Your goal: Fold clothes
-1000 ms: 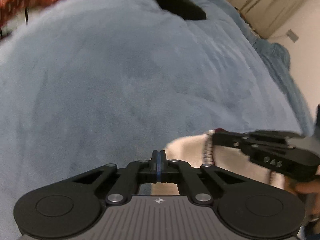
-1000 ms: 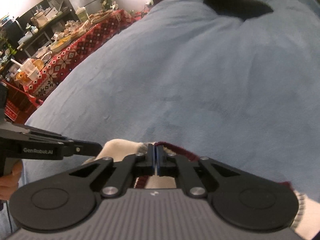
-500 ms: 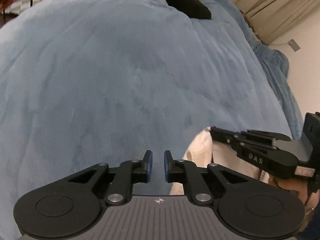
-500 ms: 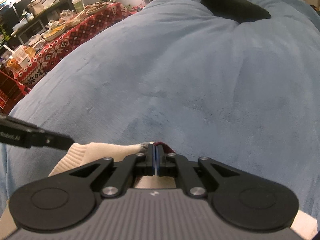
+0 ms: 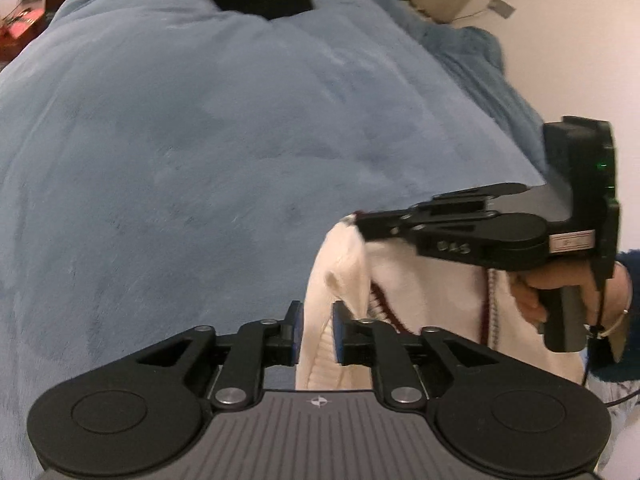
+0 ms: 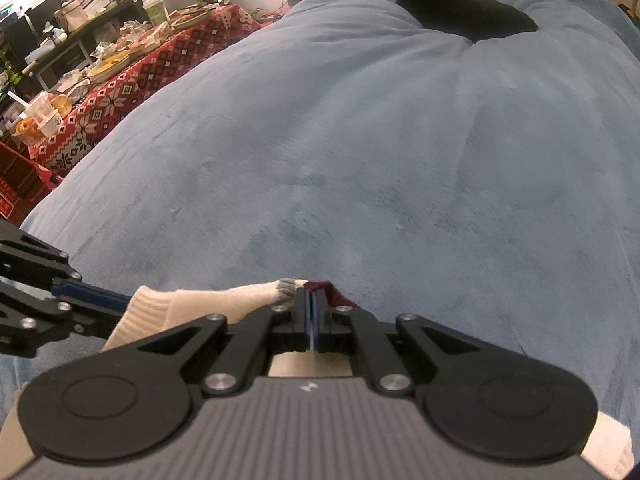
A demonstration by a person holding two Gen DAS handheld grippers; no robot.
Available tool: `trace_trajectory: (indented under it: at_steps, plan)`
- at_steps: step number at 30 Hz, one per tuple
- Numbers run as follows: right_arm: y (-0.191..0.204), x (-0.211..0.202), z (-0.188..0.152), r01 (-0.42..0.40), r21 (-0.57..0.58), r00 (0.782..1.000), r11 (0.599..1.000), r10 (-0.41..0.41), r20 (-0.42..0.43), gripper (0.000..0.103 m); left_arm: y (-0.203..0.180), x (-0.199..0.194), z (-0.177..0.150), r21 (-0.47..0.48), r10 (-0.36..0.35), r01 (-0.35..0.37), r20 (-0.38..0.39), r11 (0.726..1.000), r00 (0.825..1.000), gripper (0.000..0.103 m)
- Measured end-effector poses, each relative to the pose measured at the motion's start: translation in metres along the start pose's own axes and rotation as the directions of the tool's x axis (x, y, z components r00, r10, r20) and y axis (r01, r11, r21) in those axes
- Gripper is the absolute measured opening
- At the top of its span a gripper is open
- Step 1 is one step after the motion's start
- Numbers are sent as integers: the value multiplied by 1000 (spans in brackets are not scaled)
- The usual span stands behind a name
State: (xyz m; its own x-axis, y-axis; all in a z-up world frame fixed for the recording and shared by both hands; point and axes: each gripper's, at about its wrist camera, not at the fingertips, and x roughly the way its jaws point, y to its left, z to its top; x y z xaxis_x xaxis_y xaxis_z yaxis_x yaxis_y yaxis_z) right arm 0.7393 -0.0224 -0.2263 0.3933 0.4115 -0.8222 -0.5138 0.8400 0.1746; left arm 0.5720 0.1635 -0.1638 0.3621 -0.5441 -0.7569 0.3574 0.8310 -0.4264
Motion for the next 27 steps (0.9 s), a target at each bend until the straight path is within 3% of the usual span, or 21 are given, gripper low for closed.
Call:
trace_trajectory:
  at_steps: [4, 8, 12, 19, 23, 27]
  plan:
    - [-2, -2, 0, -2, -1, 1000, 1000, 2, 0, 1, -15, 5, -1, 70, -28, 32, -46, 997, 999, 21]
    - [-4, -3, -3, 0, 0, 1000, 1000, 0, -1, 1, -34, 11, -11, 188, 53, -43, -49, 981, 997, 28]
    - [-4, -4, -4, 5, 3, 1000, 1000, -5, 0, 1, -39, 16, -11, 184, 102, -99, -10, 978, 995, 25]
    - [-6, -5, -8, 7, 7, 1000, 1000, -7, -3, 1, -60, 13, -8, 251, 43, -41, -3, 967, 999, 23]
    - [-7, -6, -8, 5, 8, 1000, 1000, -5, -2, 1, -64, 16, -12, 297, 59, -48, -29, 954, 998, 23]
    - [-8, -6, -9, 4, 14, 1000, 1000, -4, -1, 1, -67, 19, -17, 345, 110, -99, -12, 933, 994, 23]
